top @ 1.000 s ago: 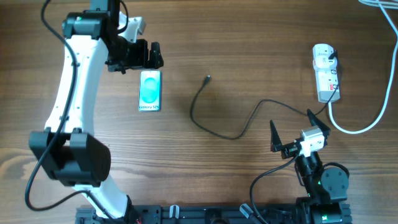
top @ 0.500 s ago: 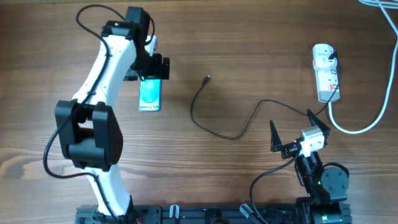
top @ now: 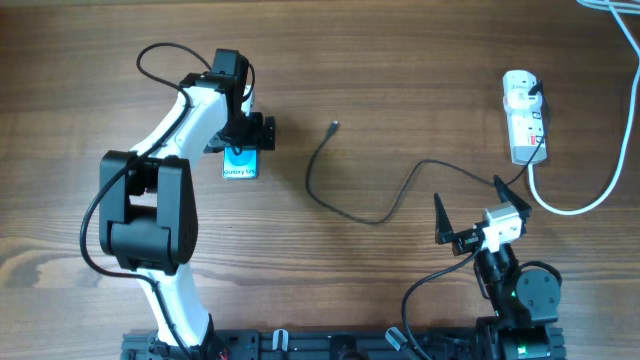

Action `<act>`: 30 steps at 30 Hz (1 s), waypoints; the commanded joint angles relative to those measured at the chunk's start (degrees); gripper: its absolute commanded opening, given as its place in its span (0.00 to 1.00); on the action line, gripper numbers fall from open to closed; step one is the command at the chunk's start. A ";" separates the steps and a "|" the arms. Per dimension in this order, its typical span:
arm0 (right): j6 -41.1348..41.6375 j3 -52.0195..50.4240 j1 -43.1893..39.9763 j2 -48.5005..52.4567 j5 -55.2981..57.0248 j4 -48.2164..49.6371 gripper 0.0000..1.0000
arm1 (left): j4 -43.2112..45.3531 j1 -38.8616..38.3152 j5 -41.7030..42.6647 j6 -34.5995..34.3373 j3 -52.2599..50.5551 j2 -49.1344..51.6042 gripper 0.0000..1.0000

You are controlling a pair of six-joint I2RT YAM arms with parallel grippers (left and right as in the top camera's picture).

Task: Plug charger to phone and switch on socket
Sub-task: 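Move the left gripper over the phone and lower onto it, then close the left gripper on the phone's top edge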

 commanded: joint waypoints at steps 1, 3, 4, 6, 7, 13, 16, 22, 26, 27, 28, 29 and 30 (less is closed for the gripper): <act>0.24 -0.07 0.17 -0.33 0.13 0.28 1.00 | 0.61 0.20 -0.81 -1.60 -0.50 0.50 0.98; 0.26 -0.07 0.17 -0.33 0.13 0.28 1.00 | 0.90 0.20 -0.81 -2.36 -0.50 0.50 0.98; 0.24 -0.07 0.17 -0.33 0.13 0.28 1.00 | 1.05 0.22 -1.01 -2.36 -0.50 0.50 0.97; 0.28 -0.07 0.17 -0.33 0.13 0.28 1.00 | 1.09 0.31 -2.71 -2.34 -0.50 0.50 0.96; 0.26 -0.07 0.17 -0.33 0.13 0.31 0.99 | 1.07 0.31 -3.50 -2.29 -0.50 0.50 0.96; 0.26 -0.07 0.17 -0.33 0.13 0.28 1.00 | 3.39 0.31 -4.63 -2.05 -2.62 0.57 0.96; 0.28 -0.07 0.17 -0.33 0.13 0.28 1.00 | 4.96 0.31 -4.63 -2.05 -4.46 0.59 0.96; 0.28 -0.07 0.17 -0.33 0.13 0.28 1.00 | 8.07 0.31 -4.63 -2.05 -5.07 1.36 0.97; 0.26 -0.07 0.17 -0.33 0.13 0.31 1.00 | 9.27 0.31 -4.63 -2.08 -5.07 1.38 0.95; 0.26 -0.07 0.17 -0.33 0.13 0.28 1.00 | 9.66 0.31 -4.63 -2.10 -5.07 1.38 0.95; 0.26 -0.07 0.17 -0.33 0.13 0.28 1.00 | 9.86 0.31 -4.59 -2.12 -5.07 1.38 0.96; 0.26 -0.07 0.17 -0.33 0.13 0.28 1.00 | 9.88 0.28 -4.33 -2.12 -5.07 1.38 0.98; 0.26 -0.07 0.17 -0.33 0.13 0.28 1.00 | 9.84 0.31 -3.52 -2.14 -5.07 1.38 1.00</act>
